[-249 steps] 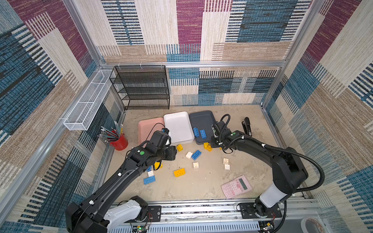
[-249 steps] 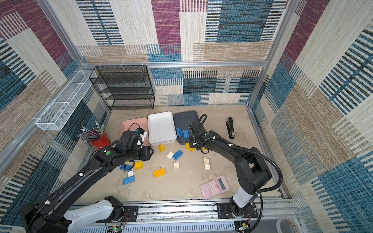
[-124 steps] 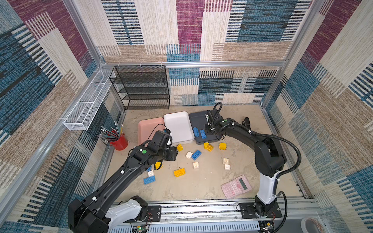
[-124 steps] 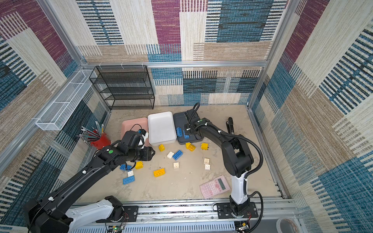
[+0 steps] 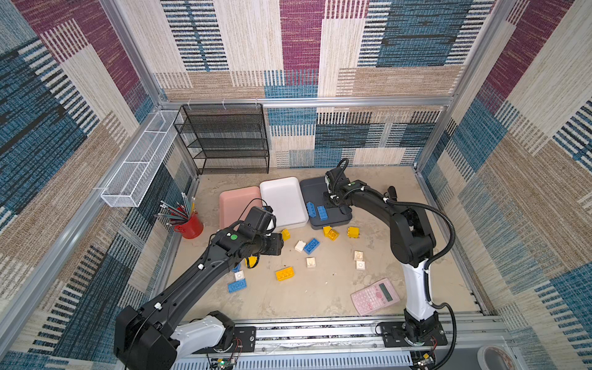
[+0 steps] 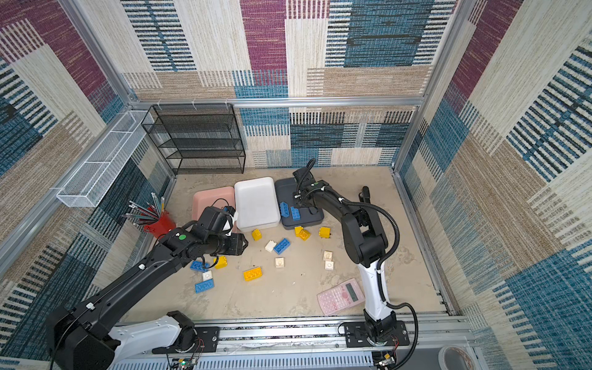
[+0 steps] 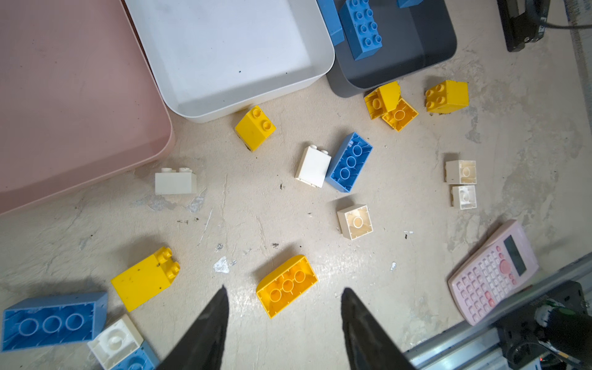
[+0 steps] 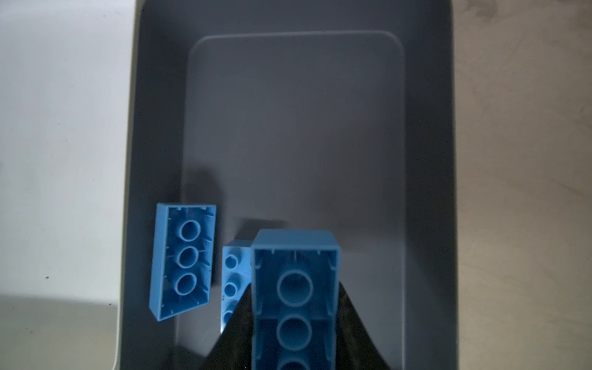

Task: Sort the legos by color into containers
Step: 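Carry the blue brick into the dark grey tray and release it, then grasp a blue 2x4 brick with the left gripper while the right arm withdraws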

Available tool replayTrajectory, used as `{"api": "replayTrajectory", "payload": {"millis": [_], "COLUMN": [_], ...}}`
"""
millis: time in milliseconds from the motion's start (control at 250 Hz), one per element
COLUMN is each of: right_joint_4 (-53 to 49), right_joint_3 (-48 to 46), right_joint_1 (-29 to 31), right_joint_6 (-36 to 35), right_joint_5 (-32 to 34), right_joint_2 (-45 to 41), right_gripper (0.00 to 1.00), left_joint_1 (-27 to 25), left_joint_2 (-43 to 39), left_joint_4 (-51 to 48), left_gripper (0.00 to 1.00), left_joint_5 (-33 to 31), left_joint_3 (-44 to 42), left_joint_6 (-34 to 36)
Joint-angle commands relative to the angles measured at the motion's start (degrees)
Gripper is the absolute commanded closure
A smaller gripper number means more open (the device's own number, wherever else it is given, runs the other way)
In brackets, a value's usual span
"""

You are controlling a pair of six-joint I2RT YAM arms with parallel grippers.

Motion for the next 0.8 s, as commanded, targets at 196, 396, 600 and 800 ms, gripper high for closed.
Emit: {"api": "replayTrajectory", "payload": {"millis": [196, 396, 600, 800], "right_joint_4": [1.3, 5.6, 21.6, 32.9], "right_joint_3": [-1.8, -7.0, -25.1, -39.4], "right_joint_1": [-0.6, -1.2, -1.3, -1.2], "right_joint_6": [-0.4, -1.2, -2.5, -2.6], "right_joint_5": [-0.7, -0.6, -5.1, -9.6], "right_joint_2": [-2.3, -7.9, -22.9, -35.1], "right_gripper": [0.53, 0.39, 0.24, 0.1], "left_joint_1": [0.1, 0.0, -0.8, -2.5], "left_joint_2": [1.3, 2.7, 6.6, 10.5], "left_joint_4": [1.7, 2.5, -0.1, -2.9], "left_gripper": [0.42, 0.39, 0.34, 0.28], "left_joint_5": [1.9, 5.2, 8.0, 8.1], "left_joint_3": [0.5, 1.5, 6.0, 10.7], "left_joint_6": [2.7, 4.6, 7.8, 13.0]}}
